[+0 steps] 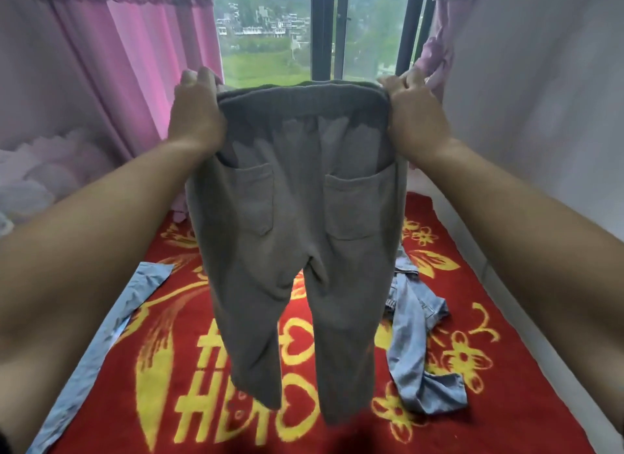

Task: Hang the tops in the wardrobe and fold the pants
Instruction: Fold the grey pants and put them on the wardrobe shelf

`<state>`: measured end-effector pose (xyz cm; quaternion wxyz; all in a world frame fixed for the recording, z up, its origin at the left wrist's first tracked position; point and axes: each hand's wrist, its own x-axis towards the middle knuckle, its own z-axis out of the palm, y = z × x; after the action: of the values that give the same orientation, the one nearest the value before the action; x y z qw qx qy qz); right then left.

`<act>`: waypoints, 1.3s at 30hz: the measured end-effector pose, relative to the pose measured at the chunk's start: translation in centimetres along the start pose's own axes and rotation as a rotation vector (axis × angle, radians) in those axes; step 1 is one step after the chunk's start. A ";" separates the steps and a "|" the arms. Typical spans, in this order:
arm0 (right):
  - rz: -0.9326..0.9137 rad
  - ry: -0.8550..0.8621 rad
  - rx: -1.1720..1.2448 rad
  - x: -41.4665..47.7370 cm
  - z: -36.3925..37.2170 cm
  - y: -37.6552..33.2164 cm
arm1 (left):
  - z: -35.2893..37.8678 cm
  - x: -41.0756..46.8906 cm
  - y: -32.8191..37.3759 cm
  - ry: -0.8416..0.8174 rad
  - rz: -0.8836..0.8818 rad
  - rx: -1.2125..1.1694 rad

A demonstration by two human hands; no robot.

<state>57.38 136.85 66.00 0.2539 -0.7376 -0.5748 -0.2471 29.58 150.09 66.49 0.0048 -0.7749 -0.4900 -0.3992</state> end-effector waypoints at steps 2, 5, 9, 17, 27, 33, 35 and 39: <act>-0.022 0.060 0.029 2.4 1.0 -0.5 | 0.4 2.0 -1.0 0.092 0.036 -0.062; 0.077 0.159 0.204 4.6 1.7 -1.1 | 1.1 3.8 -2.4 0.230 0.086 -0.081; -0.049 0.205 0.179 2.8 3.1 -1.5 | 2.3 2.1 -3.9 0.247 0.162 -0.011; -0.250 -0.289 -0.041 -15.8 12.7 1.9 | 10.9 -15.8 -10.7 -0.208 0.311 0.408; -0.077 -1.031 0.092 -44.9 22.0 1.1 | 17.3 -45.1 -13.8 -1.014 0.076 0.660; -0.076 -1.060 0.070 -55.4 23.9 1.3 | 19.3 -55.4 -14.9 -1.099 0.061 0.666; -0.054 -1.046 0.068 -58.2 24.4 1.1 | 20.1 -57.7 -15.5 -1.118 0.039 0.644; -0.080 -1.061 0.064 -64.5 27.3 0.6 | 22.7 -64.2 -17.9 -1.169 0.016 0.618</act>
<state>45.98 108.10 3.15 -0.0592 -0.7307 -0.6591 0.1681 16.96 119.97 4.12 -0.0369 -0.8306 -0.4981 0.2463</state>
